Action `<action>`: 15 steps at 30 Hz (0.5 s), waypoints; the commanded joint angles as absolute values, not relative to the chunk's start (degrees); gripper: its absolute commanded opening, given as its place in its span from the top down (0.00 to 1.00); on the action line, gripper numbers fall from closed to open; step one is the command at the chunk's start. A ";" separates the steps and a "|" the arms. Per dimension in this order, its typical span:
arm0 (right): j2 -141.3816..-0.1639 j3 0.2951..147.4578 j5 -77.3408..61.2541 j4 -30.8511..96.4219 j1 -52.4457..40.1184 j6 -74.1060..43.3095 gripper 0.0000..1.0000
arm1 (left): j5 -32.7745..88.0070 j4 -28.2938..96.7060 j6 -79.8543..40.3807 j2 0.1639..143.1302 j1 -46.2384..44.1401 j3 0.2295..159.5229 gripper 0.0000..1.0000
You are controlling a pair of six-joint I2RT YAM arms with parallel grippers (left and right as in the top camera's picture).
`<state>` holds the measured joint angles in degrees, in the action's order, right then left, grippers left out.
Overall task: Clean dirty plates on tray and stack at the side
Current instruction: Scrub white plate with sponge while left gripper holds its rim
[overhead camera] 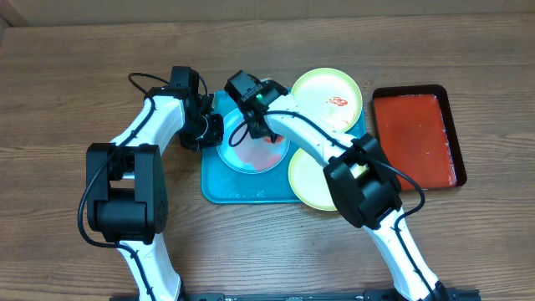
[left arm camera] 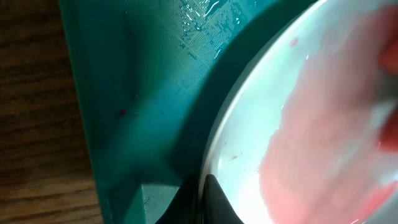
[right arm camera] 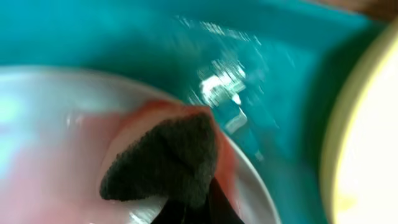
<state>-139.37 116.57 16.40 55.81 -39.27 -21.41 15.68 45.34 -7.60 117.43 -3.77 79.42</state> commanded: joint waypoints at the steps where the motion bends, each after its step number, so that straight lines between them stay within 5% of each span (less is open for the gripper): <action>1: -142.37 115.77 5.10 51.09 -38.65 -21.80 0.96 | 12.03 45.21 -8.16 117.86 -3.40 78.41 0.96; 8: -144.79 115.79 -21.43 47.92 -39.64 -16.84 0.96 | 12.03 45.34 -8.16 117.86 -3.40 78.41 0.96; 15: -144.68 116.33 -25.85 60.05 -39.88 -13.52 0.96 | 12.01 45.43 -8.16 117.86 -3.40 78.41 0.96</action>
